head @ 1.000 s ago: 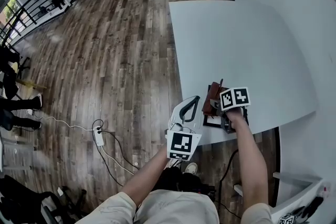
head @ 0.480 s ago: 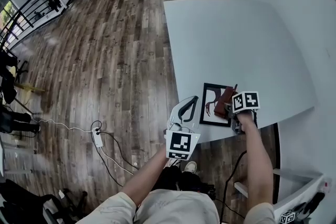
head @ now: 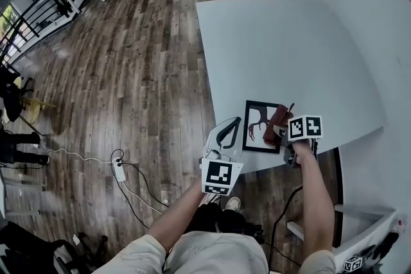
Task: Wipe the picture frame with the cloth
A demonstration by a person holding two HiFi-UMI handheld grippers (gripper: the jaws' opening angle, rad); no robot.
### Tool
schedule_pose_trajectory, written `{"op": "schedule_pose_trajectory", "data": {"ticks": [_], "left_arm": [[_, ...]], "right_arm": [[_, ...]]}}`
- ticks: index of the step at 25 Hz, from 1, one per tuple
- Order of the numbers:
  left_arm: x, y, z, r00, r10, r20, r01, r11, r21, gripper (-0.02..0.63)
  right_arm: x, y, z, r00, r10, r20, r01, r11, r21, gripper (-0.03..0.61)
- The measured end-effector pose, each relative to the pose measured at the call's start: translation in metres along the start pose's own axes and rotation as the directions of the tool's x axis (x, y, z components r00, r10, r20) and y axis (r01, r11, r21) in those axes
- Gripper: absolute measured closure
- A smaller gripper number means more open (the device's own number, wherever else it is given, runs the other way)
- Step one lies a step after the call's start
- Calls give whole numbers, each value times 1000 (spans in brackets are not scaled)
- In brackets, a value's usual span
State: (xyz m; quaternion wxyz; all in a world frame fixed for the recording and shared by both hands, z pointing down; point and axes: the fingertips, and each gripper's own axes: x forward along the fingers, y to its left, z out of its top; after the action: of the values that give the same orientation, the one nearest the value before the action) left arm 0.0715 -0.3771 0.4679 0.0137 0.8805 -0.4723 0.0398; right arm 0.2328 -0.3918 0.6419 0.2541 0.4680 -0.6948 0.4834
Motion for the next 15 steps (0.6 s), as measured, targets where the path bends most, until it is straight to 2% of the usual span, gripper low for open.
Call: {"op": "schedule_pose_trajectory", "data": {"ticks": [3,6,10,15], "left_arm": [[-2,1,2,1000,4,2,-4,1000,-5,614],[-4,3,5,1000,15,4,-15,1000,0,614],[-5,2,6,1000,15,5,-15,1000,1,614],[-9,0,3,1000,8,0,-8,1000,5,614]], "right_arm": [[-2,49,-4,990,137,14,-137,990,-25,497],[7,89,-10,975,221,-23,-222,973,-59,497],[30,101,-25,976,207,-69,-212,975,-67,497],[46,80,-44,984,147,-97,-151,988,-37,497]]}}
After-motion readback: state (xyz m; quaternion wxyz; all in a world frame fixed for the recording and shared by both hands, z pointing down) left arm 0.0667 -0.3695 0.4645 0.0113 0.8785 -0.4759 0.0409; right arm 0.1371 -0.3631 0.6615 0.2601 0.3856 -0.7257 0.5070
